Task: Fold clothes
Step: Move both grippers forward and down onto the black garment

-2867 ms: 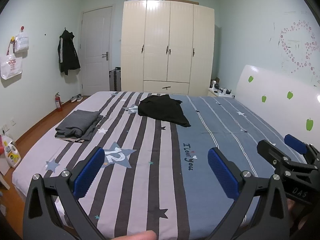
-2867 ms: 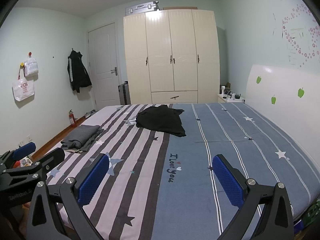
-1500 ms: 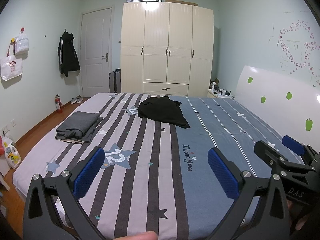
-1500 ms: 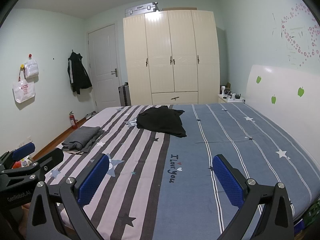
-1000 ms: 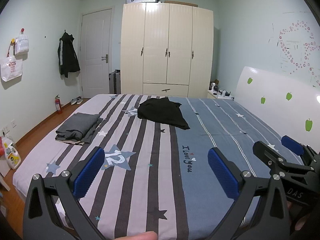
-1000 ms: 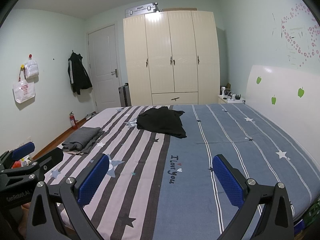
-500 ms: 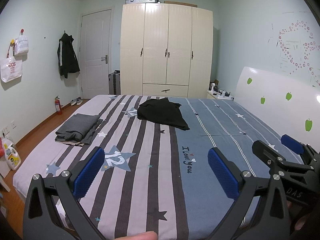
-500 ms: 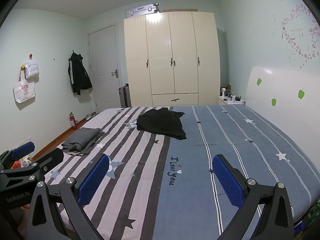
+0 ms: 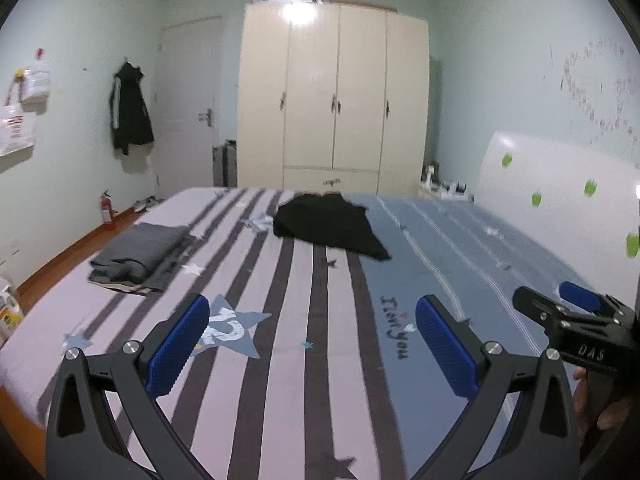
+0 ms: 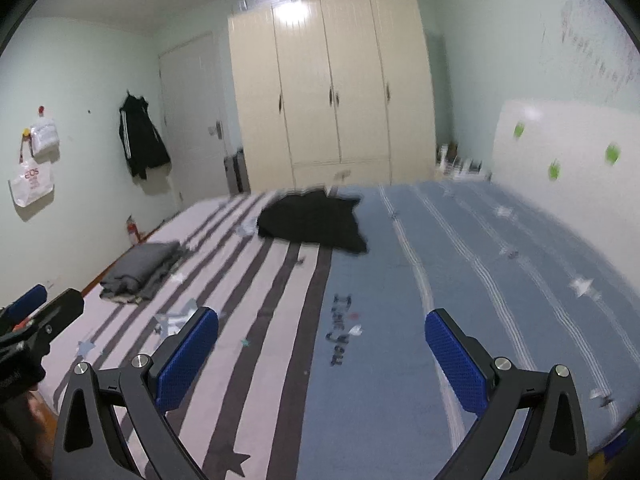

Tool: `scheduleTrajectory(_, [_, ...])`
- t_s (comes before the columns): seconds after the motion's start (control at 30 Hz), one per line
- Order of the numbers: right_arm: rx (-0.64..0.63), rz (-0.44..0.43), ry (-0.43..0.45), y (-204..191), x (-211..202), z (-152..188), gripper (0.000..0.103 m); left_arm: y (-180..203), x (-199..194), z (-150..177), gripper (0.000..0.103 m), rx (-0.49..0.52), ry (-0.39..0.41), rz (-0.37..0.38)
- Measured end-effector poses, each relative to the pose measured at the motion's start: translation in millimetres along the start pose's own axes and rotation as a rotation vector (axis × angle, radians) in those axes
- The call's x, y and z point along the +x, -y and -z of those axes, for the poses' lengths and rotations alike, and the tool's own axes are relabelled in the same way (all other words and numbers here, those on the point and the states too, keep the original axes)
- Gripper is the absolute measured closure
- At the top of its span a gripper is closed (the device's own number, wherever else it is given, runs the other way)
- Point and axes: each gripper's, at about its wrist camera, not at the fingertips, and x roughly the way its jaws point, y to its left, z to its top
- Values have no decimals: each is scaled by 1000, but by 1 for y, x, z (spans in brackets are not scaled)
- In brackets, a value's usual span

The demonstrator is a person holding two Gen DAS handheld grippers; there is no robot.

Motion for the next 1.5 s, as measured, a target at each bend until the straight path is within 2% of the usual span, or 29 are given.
scheduleTrajectory(0.03, [2, -9, -22, 4, 31, 5, 1, -1, 28, 6, 1, 19, -19, 9])
scheduleTrajectory(0.17, [-14, 17, 8, 12, 118, 16, 1, 1, 113, 20, 1, 80, -67, -9])
scheduleTrajectory(0.23, [12, 21, -33, 19, 160, 17, 1, 3, 139, 16, 1, 88, -111, -21])
scheduleTrajectory(0.33, [56, 18, -112, 30, 202, 9, 1, 7, 171, 2, 1, 93, -188, -43])
scheduleTrajectory(0.53, [112, 42, -232, 58, 233, -40, 1, 17, 220, -43, 1, 36, -335, -68])
scheduleTrajectory(0.67, [106, 42, -269, 70, 262, -82, 1, 20, 268, -71, 1, 10, -409, -87])
scheduleTrajectory(0.8, [96, 33, -286, 76, 317, -118, 1, 4, 327, -90, 1, -21, -397, -64])
scheduleTrajectory(0.93, [75, 14, -284, 68, 405, -141, 1, -28, 410, -101, 1, -66, -384, -27])
scheduleTrajectory(1.1, [36, -25, -276, 42, 519, -158, 1, -57, 518, -104, 2, -55, -419, -12])
scheduleTrajectory(1.2, [49, -28, -285, 33, 577, -167, 1, -66, 578, -107, 19, -66, -455, 2])
scheduleTrajectory(1.33, [93, -44, -313, 33, 636, -175, 2, -70, 633, -119, 20, -65, -399, -9])
scheduleTrajectory(1.4, [99, -29, -338, 37, 663, -177, 15, -73, 659, -125, 20, -86, -407, 4])
scheduleTrajectory(1.5, [88, -1, -376, 46, 692, -176, 20, -74, 688, -132, 20, -89, -409, 20])
